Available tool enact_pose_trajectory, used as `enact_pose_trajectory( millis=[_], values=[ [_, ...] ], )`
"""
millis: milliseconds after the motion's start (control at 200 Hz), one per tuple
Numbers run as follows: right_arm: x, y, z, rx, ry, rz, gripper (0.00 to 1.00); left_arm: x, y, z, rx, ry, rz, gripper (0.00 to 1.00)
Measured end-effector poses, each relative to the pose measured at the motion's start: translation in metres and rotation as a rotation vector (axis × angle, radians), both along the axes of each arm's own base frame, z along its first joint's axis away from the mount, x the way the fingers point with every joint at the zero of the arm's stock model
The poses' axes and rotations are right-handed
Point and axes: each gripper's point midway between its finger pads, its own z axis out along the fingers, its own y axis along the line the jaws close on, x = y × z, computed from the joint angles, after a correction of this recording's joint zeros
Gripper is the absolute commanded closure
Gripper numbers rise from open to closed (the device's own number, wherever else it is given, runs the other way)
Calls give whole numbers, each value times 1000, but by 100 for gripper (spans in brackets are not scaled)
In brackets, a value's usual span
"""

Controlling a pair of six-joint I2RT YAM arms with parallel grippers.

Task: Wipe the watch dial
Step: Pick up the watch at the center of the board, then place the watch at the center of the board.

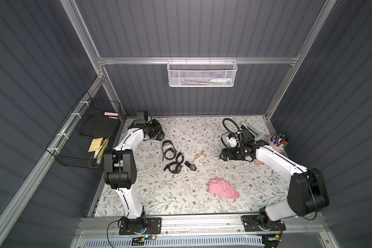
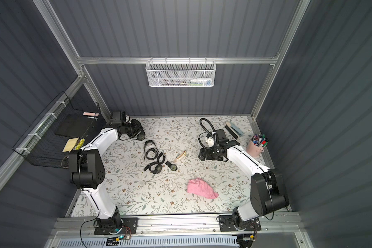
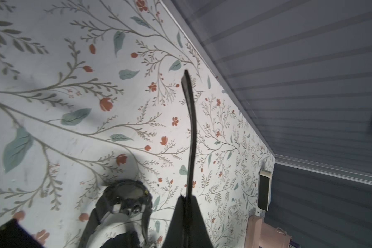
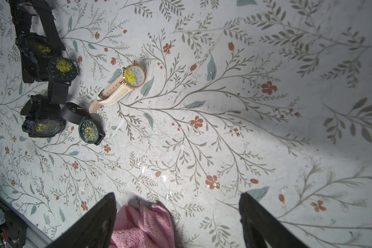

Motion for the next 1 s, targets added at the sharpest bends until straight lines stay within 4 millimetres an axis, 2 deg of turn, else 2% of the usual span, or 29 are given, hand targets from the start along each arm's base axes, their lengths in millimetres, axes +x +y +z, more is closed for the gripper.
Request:
enact_pose_trajectory(
  millis=[70,245,410,540,635,745,890,1001],
  values=[
    [-1,1,2,12,-3,2,10,3,-22,13,-17,-22,-21,100],
    [-11,3,15,39,-35,16,10,8,-95,47,-78,-103,-101,100],
    [-20,1,15,41,-34,12,10,15,-146,46,-73,-106,-111,100],
    [-30,-3,6,41,-7,-3,10,21,-181,23,-47,-59,-99,100],
    [-34,-4,5,40,1,-6,10,22,-201,-7,-13,5,-92,100],
    [-35,-6,7,33,-4,-11,9,20,-215,-45,36,93,-79,100],
    [-36,-8,6,24,-7,-16,10,11,-221,-85,93,200,-63,100],
    [-39,-9,3,20,6,-16,10,6,-213,-99,121,253,-35,100]
  ],
)
